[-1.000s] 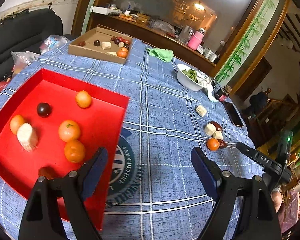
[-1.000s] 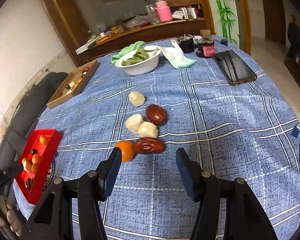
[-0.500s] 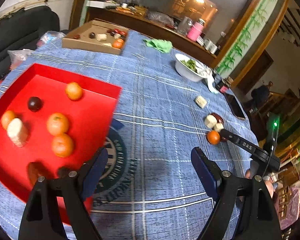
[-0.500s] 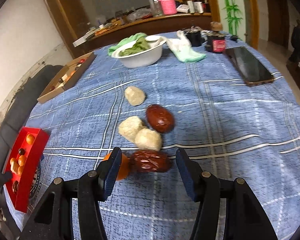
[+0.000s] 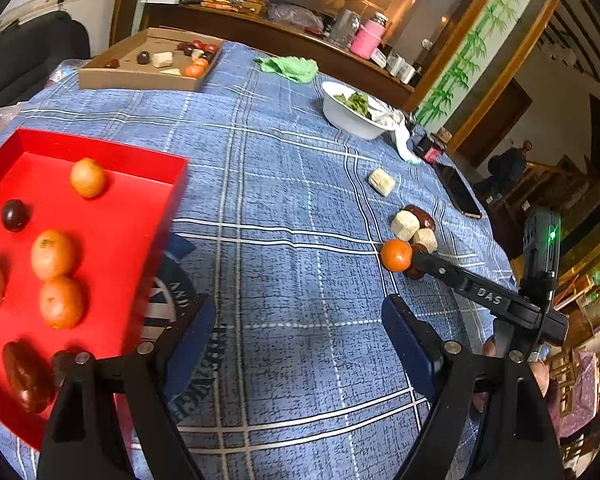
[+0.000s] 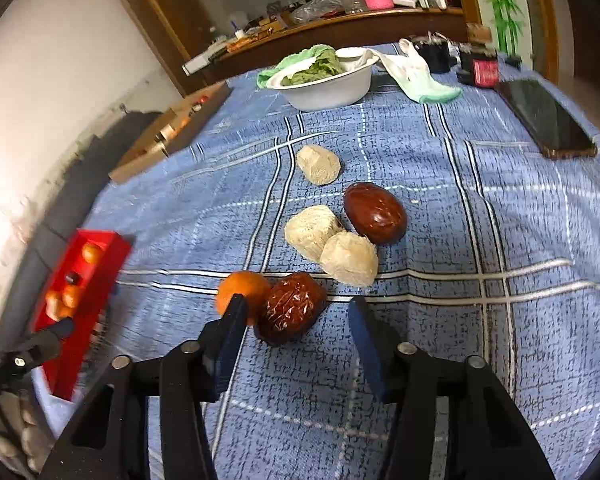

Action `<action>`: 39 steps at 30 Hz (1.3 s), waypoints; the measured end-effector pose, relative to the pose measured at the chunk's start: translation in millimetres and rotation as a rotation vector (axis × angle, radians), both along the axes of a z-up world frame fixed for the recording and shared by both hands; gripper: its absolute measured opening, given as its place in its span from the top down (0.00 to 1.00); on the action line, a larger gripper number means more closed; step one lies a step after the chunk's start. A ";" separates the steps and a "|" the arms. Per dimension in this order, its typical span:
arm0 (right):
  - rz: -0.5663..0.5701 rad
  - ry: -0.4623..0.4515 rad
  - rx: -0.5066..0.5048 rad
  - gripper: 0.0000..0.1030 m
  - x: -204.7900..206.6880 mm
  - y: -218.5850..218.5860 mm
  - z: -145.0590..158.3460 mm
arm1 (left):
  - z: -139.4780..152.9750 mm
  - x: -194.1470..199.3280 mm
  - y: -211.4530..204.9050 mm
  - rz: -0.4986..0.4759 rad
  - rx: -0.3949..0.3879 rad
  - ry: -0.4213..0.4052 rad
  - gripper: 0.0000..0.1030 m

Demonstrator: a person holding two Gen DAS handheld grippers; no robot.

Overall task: Organize fruits
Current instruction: 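Grasp the red date with the right tool while the left tool grasps the tangerine, then carry the date and tangerine over the red tray and open both tools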

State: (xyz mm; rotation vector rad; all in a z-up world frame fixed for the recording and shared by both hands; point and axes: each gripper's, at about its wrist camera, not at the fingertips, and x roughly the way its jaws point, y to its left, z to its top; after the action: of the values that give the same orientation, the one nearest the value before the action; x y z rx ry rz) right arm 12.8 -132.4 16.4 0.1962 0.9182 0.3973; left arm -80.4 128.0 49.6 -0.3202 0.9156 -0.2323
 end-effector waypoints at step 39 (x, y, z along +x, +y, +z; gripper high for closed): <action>0.032 0.003 0.010 0.58 -5.3 -1.4 1.6 | -15.5 70.9 -92.4 -0.221 0.153 -0.063 0.70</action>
State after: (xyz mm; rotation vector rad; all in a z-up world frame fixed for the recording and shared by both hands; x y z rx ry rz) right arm 7.6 -133.8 18.0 0.1915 0.9234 0.4317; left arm -9.5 35.7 34.1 -0.0694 0.9006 -0.3711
